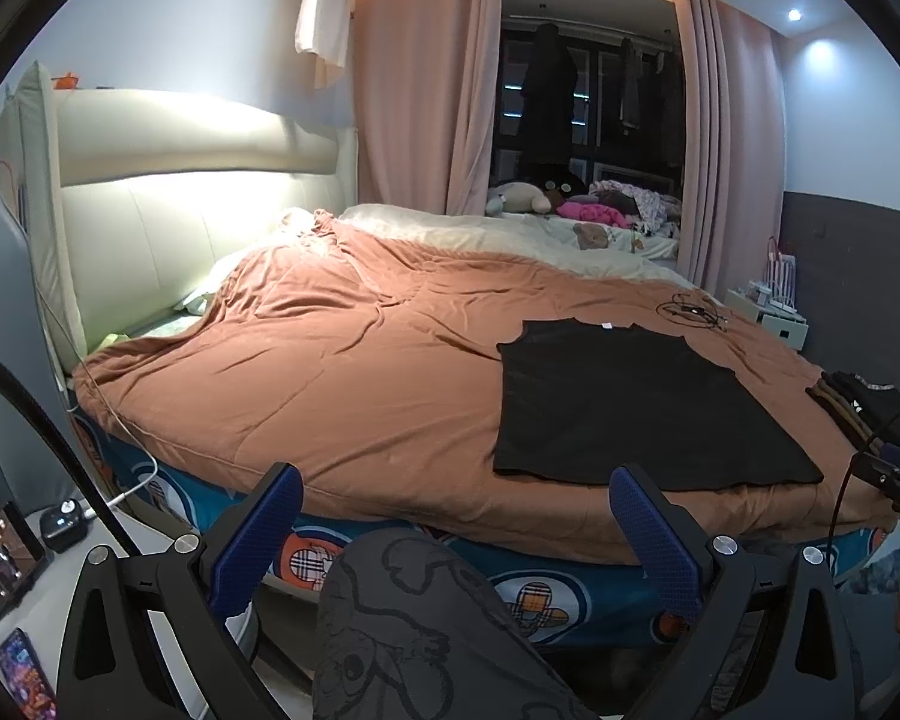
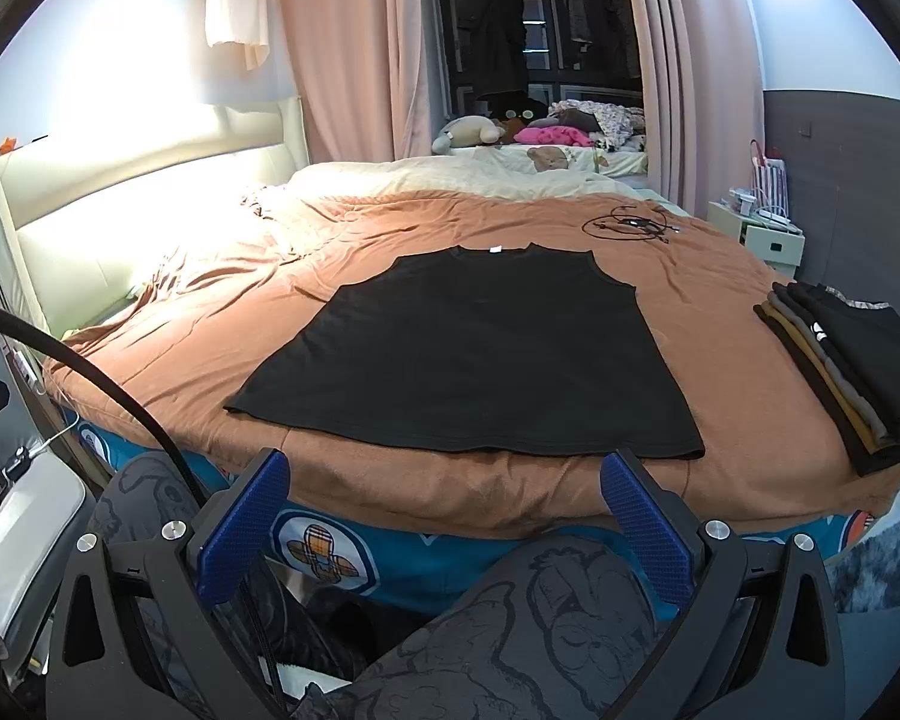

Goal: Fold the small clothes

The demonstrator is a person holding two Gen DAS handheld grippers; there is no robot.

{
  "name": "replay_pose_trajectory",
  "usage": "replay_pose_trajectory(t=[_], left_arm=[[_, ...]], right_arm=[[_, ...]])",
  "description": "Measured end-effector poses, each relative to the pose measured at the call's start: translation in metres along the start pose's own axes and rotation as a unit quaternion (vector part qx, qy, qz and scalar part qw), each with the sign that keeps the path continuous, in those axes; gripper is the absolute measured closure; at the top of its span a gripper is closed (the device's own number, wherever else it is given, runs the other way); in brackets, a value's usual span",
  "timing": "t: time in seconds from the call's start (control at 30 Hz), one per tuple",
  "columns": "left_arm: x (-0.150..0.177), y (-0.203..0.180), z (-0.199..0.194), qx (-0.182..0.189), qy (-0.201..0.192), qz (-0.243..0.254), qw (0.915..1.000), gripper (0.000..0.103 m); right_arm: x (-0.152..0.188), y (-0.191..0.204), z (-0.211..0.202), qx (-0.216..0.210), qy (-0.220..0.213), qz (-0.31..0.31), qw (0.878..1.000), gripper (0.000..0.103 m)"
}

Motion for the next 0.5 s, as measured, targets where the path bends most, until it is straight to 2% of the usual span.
replay_pose_trajectory(t=[0.5], left_arm=[[-0.0036, 0.0025, -0.0042, -0.005, -0.013, -0.005, 0.9999, 0.000]], right_arm=[[0.0000, -0.0008, 0.0001, 0.001, 0.001, 0.002, 1.000, 0.000]])
Point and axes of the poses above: each gripper's, at about its wrist camera, not at the fingertips, and z roughly the way its jaws point, y to its left, x to its underside, the point moved 8 cm from there along z, roughly the way its jaws point, and after that the axes turned 3 degrees about -z, right-handed, at the moved point
